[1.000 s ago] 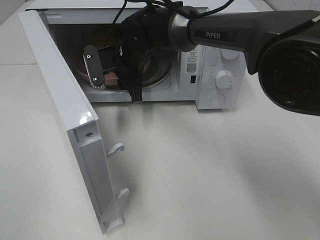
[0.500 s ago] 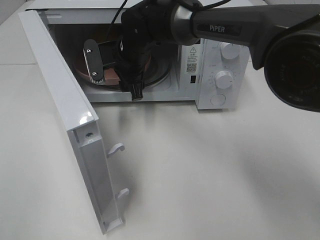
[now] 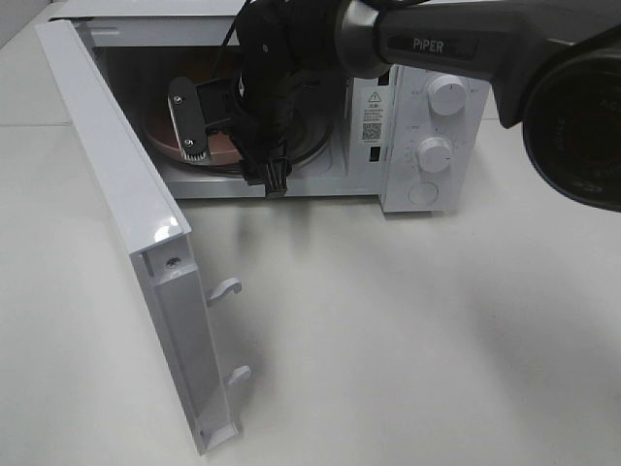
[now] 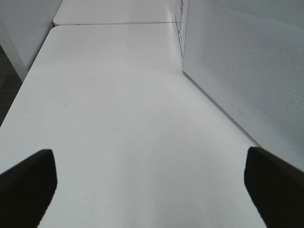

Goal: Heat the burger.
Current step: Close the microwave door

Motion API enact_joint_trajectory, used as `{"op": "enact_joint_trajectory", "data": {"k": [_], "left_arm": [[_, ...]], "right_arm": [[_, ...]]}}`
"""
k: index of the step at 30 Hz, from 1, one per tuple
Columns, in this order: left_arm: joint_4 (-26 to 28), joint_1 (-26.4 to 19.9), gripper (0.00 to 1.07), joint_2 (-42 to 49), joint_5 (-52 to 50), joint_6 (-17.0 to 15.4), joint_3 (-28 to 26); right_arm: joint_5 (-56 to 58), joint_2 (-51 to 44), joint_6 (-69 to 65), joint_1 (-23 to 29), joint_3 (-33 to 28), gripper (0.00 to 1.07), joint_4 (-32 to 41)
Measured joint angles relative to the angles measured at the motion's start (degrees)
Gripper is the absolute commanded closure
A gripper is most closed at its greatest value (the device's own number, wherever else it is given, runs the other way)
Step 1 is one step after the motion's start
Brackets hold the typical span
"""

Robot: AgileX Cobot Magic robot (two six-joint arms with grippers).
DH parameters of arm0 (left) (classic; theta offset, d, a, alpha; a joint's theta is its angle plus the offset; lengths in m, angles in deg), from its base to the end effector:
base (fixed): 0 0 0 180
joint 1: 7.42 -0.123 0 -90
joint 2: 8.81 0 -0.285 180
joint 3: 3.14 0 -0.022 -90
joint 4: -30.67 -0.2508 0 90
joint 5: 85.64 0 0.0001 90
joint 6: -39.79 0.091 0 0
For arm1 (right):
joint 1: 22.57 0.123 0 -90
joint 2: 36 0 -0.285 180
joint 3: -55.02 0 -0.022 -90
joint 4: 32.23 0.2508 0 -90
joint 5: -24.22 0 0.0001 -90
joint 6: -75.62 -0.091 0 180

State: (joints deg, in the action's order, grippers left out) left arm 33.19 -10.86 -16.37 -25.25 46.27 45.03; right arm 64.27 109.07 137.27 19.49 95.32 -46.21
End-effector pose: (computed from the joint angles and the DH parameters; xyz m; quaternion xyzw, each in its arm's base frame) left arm -0.0058 -0.0038 0.2798 0.0234 0.8481 0.0238 0.5288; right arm 0.4064 0.3476 0.1708 -0.7843 0.5332 -0.1523 0.2781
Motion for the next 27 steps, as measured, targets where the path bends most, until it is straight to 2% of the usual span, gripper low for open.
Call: {"op": "enact_joint_trajectory", "data": {"k": [27], "left_arm": [[0.0,0.0,0.02,0.0,0.0,0.0,0.0]], "right_arm": [[9.7,-1.3,0.2,0.0,0.1,0.43,0.5]]}}
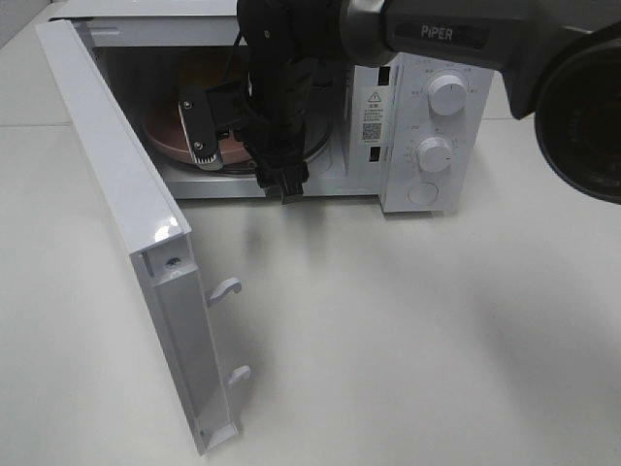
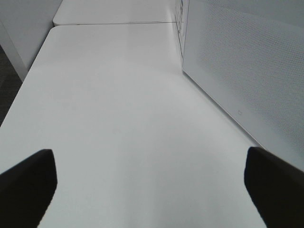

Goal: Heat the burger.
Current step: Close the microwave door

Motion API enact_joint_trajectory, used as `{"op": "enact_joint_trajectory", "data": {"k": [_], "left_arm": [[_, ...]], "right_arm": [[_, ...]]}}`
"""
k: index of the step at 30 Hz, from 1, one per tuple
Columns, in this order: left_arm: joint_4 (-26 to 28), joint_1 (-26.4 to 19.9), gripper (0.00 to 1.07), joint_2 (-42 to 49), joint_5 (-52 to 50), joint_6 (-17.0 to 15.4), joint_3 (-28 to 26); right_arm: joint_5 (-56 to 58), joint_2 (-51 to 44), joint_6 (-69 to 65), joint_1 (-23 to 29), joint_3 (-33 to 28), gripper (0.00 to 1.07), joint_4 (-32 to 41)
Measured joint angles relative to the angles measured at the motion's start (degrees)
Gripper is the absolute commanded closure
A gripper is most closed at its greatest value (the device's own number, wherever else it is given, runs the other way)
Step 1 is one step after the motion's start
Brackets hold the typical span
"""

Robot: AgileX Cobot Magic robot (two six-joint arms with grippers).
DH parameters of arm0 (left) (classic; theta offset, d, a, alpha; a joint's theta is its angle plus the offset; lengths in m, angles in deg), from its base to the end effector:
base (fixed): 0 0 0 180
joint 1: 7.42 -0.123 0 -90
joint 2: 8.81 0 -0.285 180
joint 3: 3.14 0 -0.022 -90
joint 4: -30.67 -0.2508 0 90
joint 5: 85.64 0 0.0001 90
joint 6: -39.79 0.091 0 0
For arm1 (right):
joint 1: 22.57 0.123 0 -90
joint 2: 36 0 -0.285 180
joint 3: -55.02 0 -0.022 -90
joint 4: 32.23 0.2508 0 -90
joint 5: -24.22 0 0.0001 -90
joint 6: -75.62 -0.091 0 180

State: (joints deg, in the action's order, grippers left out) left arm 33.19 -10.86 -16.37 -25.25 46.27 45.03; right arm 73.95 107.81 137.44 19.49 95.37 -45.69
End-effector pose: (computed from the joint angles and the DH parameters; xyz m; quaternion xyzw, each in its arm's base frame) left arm -0.0058 -0.0038 0.2798 0.0234 0.8481 0.0238 0.5288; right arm 0.3972 0.3366 0.1749 -0.7933 0.5539 -0.1425 0.2089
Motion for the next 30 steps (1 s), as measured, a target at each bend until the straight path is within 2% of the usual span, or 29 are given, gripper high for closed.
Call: {"op": "enact_joint_trajectory", "data": {"k": [20,28,30], "left_arm": [[0.0,0.0,0.02,0.0,0.0,0.0,0.0],[0.0,0.0,0.02,0.0,0.0,0.0,0.0],[0.0,0.0,0.02,0.0,0.0,0.0,0.0]], "right_arm": [[3.3,-1.3,0.1,0.0,-0.3,0.43,0.5],[3.3,-5.3,0.1,0.0,-5.7,0.43,0.6],[3.4,-6.8,0.1,0.0,-9.3,0.43,0.7]]}}
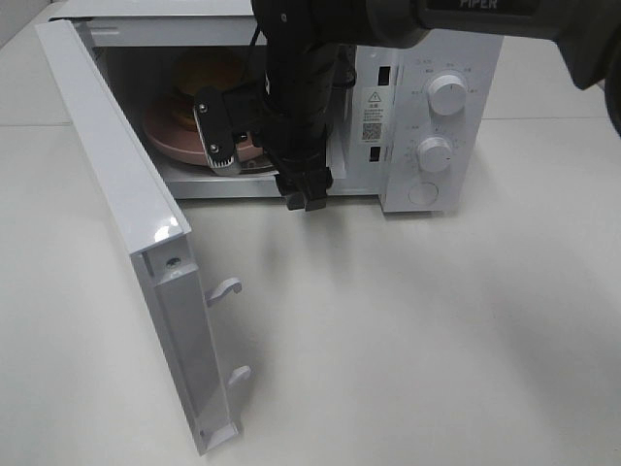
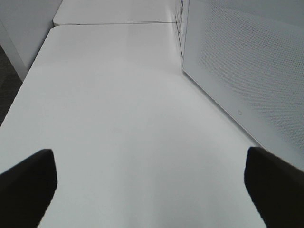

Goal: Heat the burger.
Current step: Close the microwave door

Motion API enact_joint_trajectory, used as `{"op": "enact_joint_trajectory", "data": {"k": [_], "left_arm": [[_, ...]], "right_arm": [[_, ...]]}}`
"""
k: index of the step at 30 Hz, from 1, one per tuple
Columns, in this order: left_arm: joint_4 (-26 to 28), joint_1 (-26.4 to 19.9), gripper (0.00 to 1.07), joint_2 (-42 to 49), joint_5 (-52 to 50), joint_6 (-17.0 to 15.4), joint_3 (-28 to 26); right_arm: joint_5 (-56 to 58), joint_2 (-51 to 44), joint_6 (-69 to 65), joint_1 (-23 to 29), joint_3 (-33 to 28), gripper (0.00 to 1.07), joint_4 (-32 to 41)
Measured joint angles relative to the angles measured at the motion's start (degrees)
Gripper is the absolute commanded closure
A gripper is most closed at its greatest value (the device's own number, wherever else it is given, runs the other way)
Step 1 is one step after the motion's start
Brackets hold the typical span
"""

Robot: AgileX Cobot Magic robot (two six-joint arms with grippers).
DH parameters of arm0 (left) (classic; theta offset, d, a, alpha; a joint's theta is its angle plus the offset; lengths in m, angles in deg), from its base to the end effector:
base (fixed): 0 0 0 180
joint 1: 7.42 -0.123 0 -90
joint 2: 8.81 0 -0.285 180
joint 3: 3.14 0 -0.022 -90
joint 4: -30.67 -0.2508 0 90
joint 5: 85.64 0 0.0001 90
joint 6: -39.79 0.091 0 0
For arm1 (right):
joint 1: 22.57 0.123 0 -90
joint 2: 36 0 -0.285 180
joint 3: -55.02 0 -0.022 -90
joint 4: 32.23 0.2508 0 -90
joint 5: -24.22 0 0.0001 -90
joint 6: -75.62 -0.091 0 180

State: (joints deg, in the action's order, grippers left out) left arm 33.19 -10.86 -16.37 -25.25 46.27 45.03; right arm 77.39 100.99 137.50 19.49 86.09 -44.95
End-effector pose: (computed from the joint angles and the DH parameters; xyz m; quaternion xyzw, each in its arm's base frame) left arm -0.0058 -0.0038 0.2798 0.0234 0.8481 0.0238 0.5288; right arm 0.3734 0.3153 0.1864 -0.8002 0.5634 -0.1288 0.1606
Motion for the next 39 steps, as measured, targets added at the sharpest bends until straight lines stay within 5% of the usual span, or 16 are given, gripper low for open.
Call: {"op": "enact_joint_trajectory", "data": {"k": [13,20,39], "left_arm": [[0.0,0.0,0.02,0.0,0.0,0.0,0.1],[0.0,0.0,0.02,0.0,0.0,0.0,0.1],[0.0,0.0,0.02,0.0,0.0,0.0,0.1]], "right_arm": [[-0.1,-9.2,-1.6,0.0,-11.0,0.41,0.0],[-0.9,-18.4,-7.0,0.0,-18.9,0.19,-0.1],[6.4,-43.5,-28.6,-3.0,-41.6,0.33,5.0]]}}
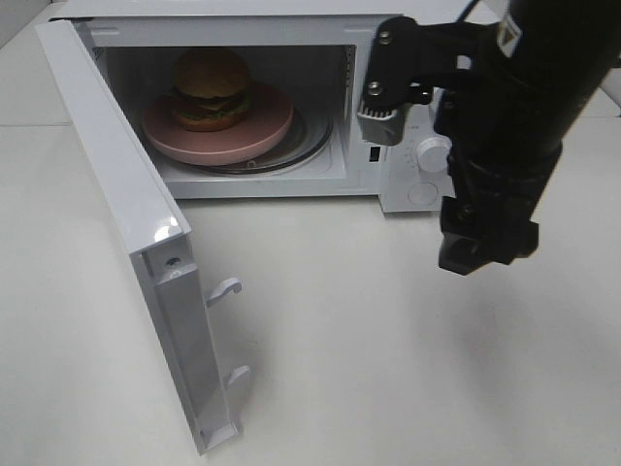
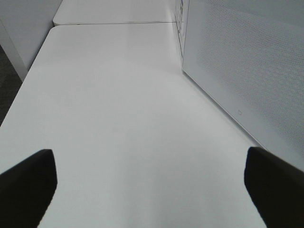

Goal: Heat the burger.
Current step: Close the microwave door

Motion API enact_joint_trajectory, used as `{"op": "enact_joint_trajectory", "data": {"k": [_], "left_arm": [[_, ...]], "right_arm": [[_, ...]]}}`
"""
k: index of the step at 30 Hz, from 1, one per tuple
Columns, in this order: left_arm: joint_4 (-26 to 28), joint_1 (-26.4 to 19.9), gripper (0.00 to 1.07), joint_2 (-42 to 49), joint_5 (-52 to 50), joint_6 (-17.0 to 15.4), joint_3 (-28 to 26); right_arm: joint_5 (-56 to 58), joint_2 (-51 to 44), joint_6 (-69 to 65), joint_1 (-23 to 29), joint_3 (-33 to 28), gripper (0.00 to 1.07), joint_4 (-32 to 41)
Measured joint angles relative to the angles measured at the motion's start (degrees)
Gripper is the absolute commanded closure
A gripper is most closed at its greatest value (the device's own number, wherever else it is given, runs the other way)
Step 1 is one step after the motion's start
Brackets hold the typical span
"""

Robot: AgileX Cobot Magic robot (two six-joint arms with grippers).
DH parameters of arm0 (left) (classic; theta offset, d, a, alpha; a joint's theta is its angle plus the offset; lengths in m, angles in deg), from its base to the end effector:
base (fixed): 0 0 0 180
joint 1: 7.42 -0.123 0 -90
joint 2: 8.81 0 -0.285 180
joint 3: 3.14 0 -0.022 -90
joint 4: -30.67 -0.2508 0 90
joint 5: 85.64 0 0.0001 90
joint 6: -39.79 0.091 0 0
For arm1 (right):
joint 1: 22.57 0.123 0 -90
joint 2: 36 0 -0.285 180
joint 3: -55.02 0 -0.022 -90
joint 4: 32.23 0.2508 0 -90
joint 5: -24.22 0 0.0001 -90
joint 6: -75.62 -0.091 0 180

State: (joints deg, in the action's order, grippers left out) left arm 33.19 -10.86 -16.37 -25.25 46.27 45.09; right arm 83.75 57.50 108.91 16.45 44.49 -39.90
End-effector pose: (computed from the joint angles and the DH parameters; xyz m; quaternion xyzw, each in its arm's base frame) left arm -0.0057 -0.0038 0.2795 0.0234 0.8484 0.0238 0.5284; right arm 0.2334 0.1756 0.2814 -0.6031 0.7824 -0.0547 0.1456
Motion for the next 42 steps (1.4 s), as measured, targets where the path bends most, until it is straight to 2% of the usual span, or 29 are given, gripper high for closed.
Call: {"op": "enact_joint_trajectory", "data": {"k": [4,6,7,9,10,11,13,14,16,18,19,20,23,27,32,36,41,42], "left_arm": [[0.0,0.0,0.02,0.0,0.0,0.0,0.0],[0.0,0.0,0.02,0.0,0.0,0.0,0.0],[0.0,0.0,0.02,0.0,0.0,0.0,0.0],[0.0,0.0,0.02,0.0,0.0,0.0,0.0],[0.0,0.0,0.02,0.0,0.0,0.0,0.0],[0.0,0.0,0.02,0.0,0.0,0.0,0.0],[0.0,0.0,0.02,0.0,0.0,0.0,0.0],[0.0,0.0,0.02,0.0,0.0,0.0,0.0],[0.0,0.0,0.02,0.0,0.0,0.0,0.0],[0.0,0.0,0.02,0.0,0.0,0.0,0.0],[0.0,0.0,0.02,0.0,0.0,0.0,0.0],[0.0,0.0,0.02,0.0,0.0,0.0,0.0],[0.0,0.0,0.02,0.0,0.0,0.0,0.0],[0.0,0.0,0.02,0.0,0.0,0.0,0.0],[0.0,0.0,0.02,0.0,0.0,0.0,0.0],[0.0,0.0,0.02,0.0,0.0,0.0,0.0],[0.0,0.0,0.02,0.0,0.0,0.0,0.0],[0.0,0.0,0.02,0.0,0.0,0.0,0.0]], "right_arm": [[0.1,-2.9,-4.5,-3.0,-3.4,0.33,1.4],[0.1,-5.0,-9.2,-7.2,-6.1,0.33,2.2],[0.1,-5.0,-9.2,-7.2,-6.1,0.33,2.2],[0.1,-6.4,-14.3,-12.2,-8.0,0.33,2.5],[0.1,-6.4,-14.3,-12.2,-8.0,0.33,2.5],[-0.2,-6.8,-18.5,-15.5,-8.5,0.33,2.5],[-0.2,-6.9,-20.3,-17.0,-8.6,0.33,2.5],[-0.7,-7.2,-25.0,-20.5,-8.8,0.33,2.4],[-0.6,-7.3,-26.8,-22.1,-8.8,0.33,2.4],[-0.6,-7.4,-32.0,-26.7,-8.8,0.33,2.2],[-0.6,-7.4,-32.0,-26.7,-8.8,0.33,2.2],[-0.4,-7.4,-33.3,-29.3,-8.8,0.33,1.8],[0.7,-7.7,-34.3,-32.3,-9.0,0.33,0.6],[0.6,-12.1,-34.4,-36.9,-13.2,0.33,0.9],[0.6,-19.3,-34.4,-39.5,-18.0,0.33,0.9],[0.6,-30.5,-34.4,-41.1,-23.3,0.33,0.7],[0.6,-38.6,-34.4,-41.1,-26.8,0.33,0.7],[0.5,-43.3,-34.4,-41.1,-28.8,0.33,0.7]]}}
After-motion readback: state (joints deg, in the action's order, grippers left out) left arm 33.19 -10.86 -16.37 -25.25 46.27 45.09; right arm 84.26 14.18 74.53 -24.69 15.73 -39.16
